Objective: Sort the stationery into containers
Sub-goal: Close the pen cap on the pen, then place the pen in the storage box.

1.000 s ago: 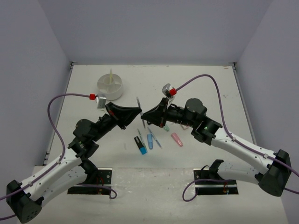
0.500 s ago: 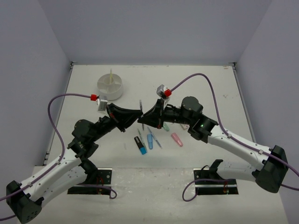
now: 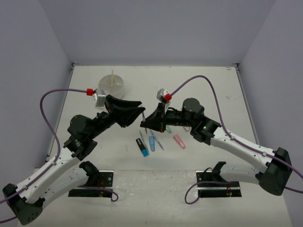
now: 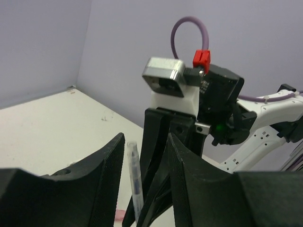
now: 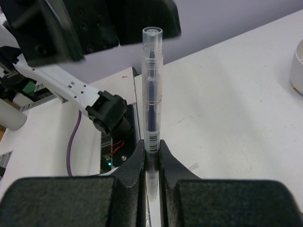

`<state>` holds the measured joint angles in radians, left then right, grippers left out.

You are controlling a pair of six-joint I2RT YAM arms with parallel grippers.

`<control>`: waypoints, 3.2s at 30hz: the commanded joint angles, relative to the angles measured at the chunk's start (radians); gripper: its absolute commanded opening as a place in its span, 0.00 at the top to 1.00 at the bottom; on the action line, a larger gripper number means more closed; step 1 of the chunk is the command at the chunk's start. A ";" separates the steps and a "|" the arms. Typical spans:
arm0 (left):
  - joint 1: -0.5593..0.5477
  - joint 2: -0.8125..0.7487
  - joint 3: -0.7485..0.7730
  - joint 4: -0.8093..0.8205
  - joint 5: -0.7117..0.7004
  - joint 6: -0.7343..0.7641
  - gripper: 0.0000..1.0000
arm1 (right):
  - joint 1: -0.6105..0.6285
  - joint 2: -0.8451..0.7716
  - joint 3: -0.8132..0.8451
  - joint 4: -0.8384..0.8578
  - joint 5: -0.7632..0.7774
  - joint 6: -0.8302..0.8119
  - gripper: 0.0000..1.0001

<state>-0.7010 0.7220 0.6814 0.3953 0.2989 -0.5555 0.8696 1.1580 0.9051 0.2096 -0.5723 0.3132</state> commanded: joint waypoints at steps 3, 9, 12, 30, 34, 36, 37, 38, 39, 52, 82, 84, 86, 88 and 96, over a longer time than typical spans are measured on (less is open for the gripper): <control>0.002 0.033 0.083 -0.049 -0.009 0.059 0.65 | 0.005 -0.012 0.041 -0.024 -0.054 -0.051 1.00; 0.003 0.063 0.087 -0.076 0.012 0.058 0.71 | 0.004 -0.032 0.049 -0.035 -0.042 -0.055 1.00; 0.002 0.067 0.074 -0.074 0.035 0.050 0.73 | 0.005 -0.037 0.062 -0.049 -0.030 -0.057 1.00; -0.003 0.041 -0.172 0.069 0.161 -0.113 1.00 | -0.034 0.049 0.429 -0.080 0.205 -0.017 1.00; -0.034 0.034 -0.224 0.075 0.147 -0.109 1.00 | -0.039 0.109 0.571 -0.127 0.214 -0.026 1.00; -0.044 0.022 -0.224 0.050 0.127 -0.093 1.00 | -0.041 0.117 0.587 -0.135 0.214 -0.028 1.00; -0.045 0.018 -0.214 0.027 0.113 -0.080 1.00 | -0.040 0.114 0.566 -0.125 0.214 -0.028 1.00; -0.045 0.010 -0.194 -0.007 0.100 -0.060 1.00 | -0.041 0.106 0.524 -0.104 0.216 -0.027 1.00; -0.045 0.006 -0.169 -0.033 0.095 -0.045 1.00 | -0.043 0.099 0.474 -0.085 0.223 -0.026 1.00; -0.039 0.261 0.274 -0.393 -0.877 0.063 1.00 | -0.069 0.028 0.094 -0.094 0.435 -0.052 0.01; 0.458 1.099 0.742 0.094 -1.079 0.365 1.00 | -0.073 -0.328 -0.195 -0.173 0.477 -0.013 0.01; 0.459 1.111 0.726 0.091 -1.071 0.354 1.00 | -0.072 -0.320 -0.191 -0.172 0.460 -0.011 0.01; 0.459 1.123 0.706 0.092 -1.082 0.333 1.00 | -0.072 -0.310 -0.191 -0.164 0.444 -0.012 0.01; 0.462 1.130 0.677 0.091 -1.087 0.319 0.97 | -0.072 -0.304 -0.192 -0.159 0.440 -0.011 0.01; 0.459 1.066 0.611 0.026 -1.003 0.246 0.58 | -0.073 -0.267 -0.183 -0.157 0.439 -0.007 0.01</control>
<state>-0.2474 1.8493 1.3079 0.4201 -0.7432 -0.2587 0.7963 0.8728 0.7128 0.0165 -0.1199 0.2957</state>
